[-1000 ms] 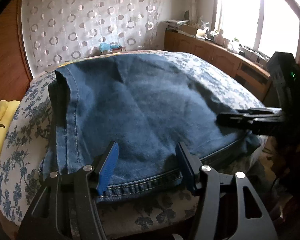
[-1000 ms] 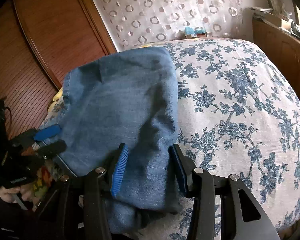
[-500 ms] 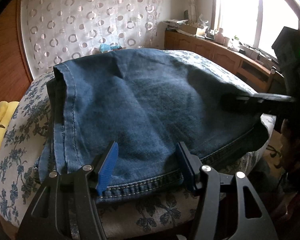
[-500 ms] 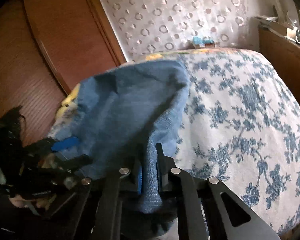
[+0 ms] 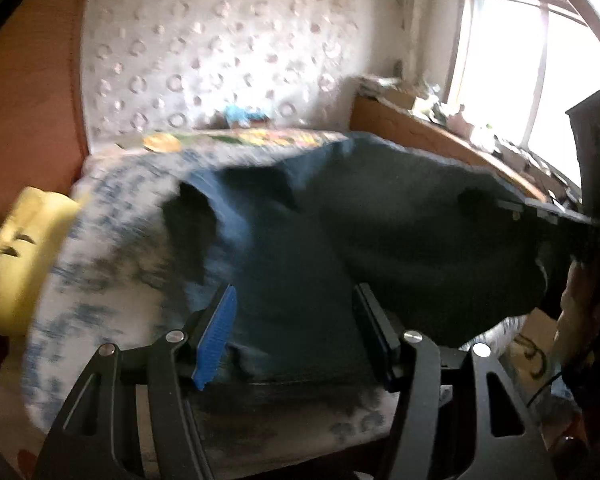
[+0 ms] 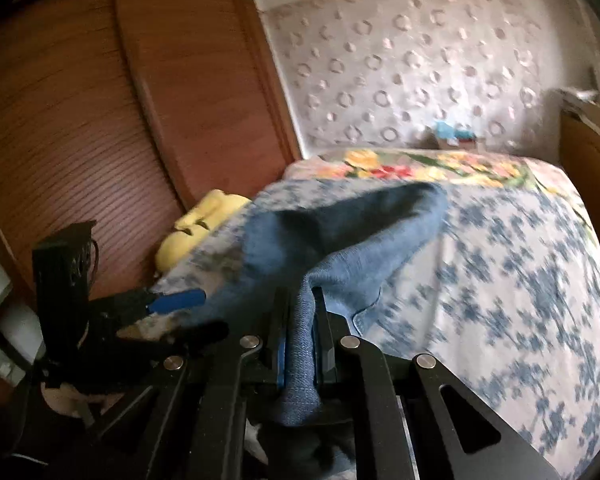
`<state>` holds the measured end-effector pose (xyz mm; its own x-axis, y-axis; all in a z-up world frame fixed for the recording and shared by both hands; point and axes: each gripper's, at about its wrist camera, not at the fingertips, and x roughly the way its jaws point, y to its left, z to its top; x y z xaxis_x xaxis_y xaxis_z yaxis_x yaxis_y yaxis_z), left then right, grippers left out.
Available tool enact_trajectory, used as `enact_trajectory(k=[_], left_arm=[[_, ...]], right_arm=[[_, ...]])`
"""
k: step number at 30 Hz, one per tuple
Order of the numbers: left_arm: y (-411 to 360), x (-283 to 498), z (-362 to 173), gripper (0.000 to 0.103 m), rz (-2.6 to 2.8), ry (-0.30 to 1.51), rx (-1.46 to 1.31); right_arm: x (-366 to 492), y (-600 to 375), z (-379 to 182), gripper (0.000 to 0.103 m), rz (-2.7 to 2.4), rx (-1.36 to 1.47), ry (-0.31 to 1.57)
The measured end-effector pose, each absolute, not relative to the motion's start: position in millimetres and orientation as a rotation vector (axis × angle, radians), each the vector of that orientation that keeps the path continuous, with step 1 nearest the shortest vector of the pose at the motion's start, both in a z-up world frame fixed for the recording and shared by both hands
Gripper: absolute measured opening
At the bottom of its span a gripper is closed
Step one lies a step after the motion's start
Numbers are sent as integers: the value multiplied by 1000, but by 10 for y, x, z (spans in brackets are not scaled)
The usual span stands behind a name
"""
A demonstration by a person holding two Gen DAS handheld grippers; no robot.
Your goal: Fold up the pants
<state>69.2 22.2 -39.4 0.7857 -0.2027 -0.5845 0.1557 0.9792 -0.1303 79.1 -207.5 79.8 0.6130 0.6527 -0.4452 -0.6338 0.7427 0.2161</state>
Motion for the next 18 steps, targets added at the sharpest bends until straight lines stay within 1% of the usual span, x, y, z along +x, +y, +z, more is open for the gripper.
enact_trajectory(k=[4,9,14,18], left_arm=[[530,522,-179,61,-128,588,-80],[900,352,-26,61,-53,549,-85],[1217,264,16,61,10,533,-107],[1355,257,-13,61,39,534,-123]], right_arm=[[762,-1764,867,9,804,14,515],[802,-1304,780,9,880,-31,532],[846,-787,454,9,964,-107,628],[877,-563,161,9,997,-163,712]])
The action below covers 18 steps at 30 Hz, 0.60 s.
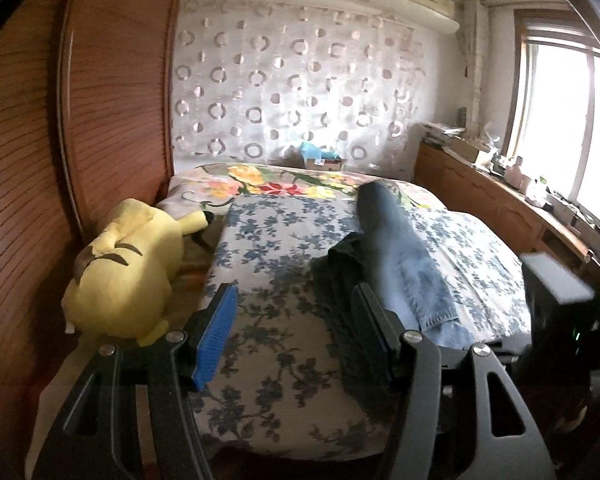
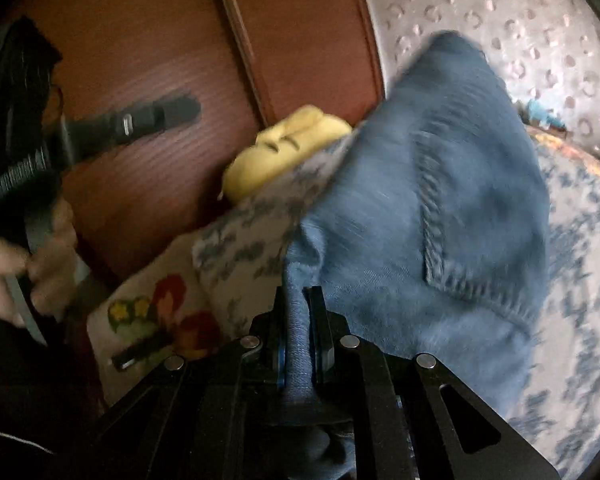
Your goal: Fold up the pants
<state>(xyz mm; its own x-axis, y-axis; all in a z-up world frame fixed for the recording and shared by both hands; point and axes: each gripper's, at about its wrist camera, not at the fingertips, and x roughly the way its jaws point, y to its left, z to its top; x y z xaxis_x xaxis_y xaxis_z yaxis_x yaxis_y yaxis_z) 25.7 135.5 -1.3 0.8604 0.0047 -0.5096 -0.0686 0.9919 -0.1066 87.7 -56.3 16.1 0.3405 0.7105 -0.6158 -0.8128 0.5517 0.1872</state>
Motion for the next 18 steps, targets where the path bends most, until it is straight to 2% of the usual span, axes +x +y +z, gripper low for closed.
enact_trajectory(k=[5,8,10,12,18], left_arm=[[1325,276,-56,61,41,539,-131],[1274,265,-61,61,30,537,-130],[1240,275,-65,61,21,538,-128],[1202,296,-65,61,12,541,-122],[1042,376,-129,61,-25,564,-103]], right_arm=[[918,-635,241,12,1001,-131,711],[809,-720,358,21,984,-135,687],[685,-825,435,35,969,-143,660],[574,-923,499,41,966,-139,631],[603,-1269,595,47,859,-112,557]])
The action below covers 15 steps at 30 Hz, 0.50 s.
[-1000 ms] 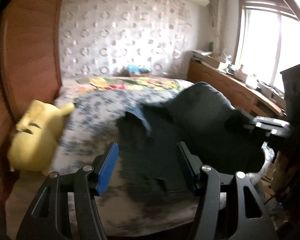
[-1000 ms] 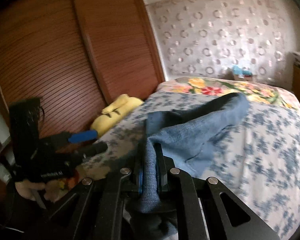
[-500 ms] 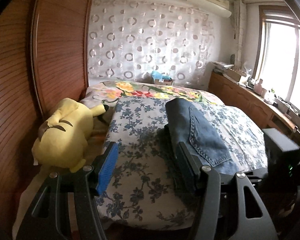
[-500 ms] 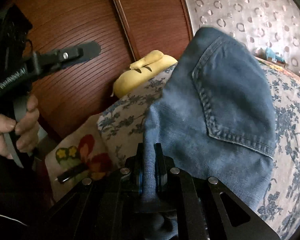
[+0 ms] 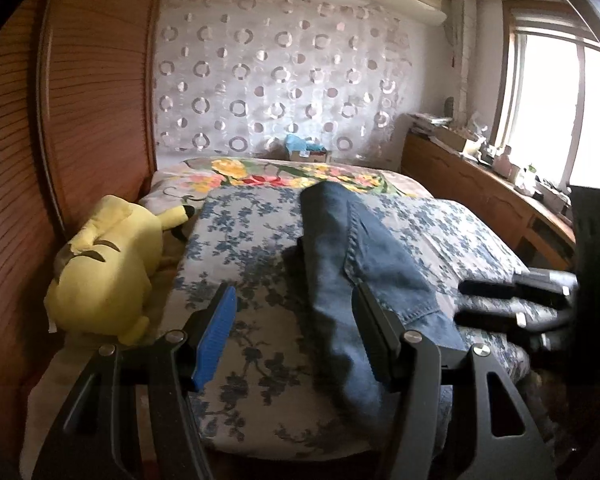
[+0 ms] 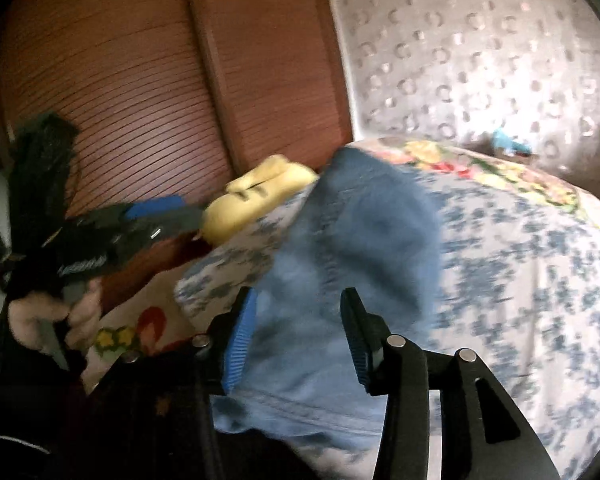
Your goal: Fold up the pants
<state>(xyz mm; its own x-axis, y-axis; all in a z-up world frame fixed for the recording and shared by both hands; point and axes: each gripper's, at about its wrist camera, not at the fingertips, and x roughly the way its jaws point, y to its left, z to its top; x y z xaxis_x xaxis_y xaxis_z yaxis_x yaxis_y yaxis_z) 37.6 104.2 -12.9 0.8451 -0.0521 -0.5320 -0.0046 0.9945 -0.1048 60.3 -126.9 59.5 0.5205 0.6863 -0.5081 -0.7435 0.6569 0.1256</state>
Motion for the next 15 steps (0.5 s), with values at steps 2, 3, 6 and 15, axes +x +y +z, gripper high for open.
enact_trajectory(k=[2,3,6,15], left_arm=[[984,417,-187,61,-34,578,-98],[957,432,-213,61,-41,585,-97],[875,481,-286,61,-54,608,-87],[732,576,-455,61,-76,654,-69]], right_arm=[[678,-1363,579,48,804,-113,554],[726,-1386,562,48,784,-113,554],[914,-1428,545,49,737,-111,568],[1273,-1344,614,49,731,-55,621]])
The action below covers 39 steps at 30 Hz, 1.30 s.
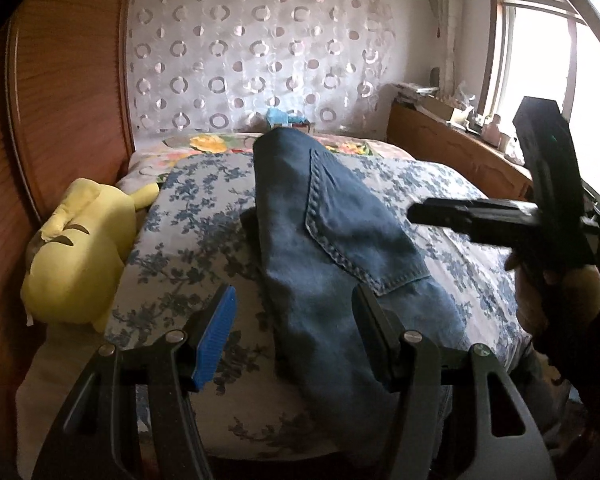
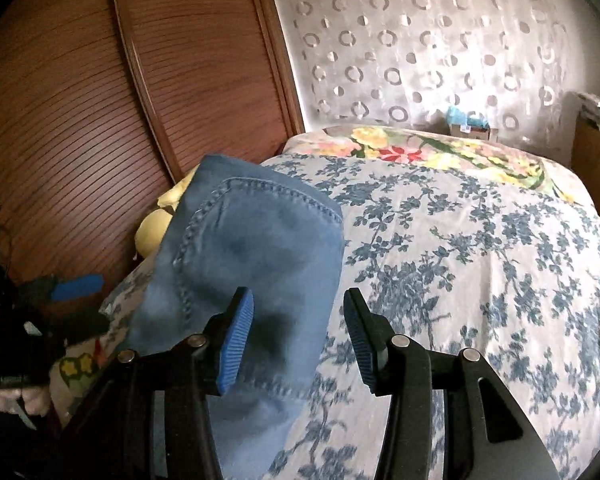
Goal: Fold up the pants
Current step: 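Grasp the folded jeans bundle with the right gripper and lift it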
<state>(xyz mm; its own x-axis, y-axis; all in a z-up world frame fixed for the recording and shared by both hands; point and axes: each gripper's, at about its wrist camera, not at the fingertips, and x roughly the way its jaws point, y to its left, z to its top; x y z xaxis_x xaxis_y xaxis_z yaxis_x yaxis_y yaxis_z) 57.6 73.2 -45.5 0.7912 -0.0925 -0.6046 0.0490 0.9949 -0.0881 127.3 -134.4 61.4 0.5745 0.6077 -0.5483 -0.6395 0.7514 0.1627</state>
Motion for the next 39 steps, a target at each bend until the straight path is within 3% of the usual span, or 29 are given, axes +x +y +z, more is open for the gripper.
enact_trajectory(k=[13,25,32,39], left_arm=[[661,615,-881,61,-107,752,-87],[792,554,-944,60,-132,764,-186],[805,603,-987,50,-163,759,-250],[835,648,-910,14,-147,747,-245]], right_arm=[[1885,-1076,589,49,730,-64,674],[2257,-792,290,55,810,-93,795],[2407,-904,199,55,919,-3,860],[2308,-889,313,32,965,-25,799]])
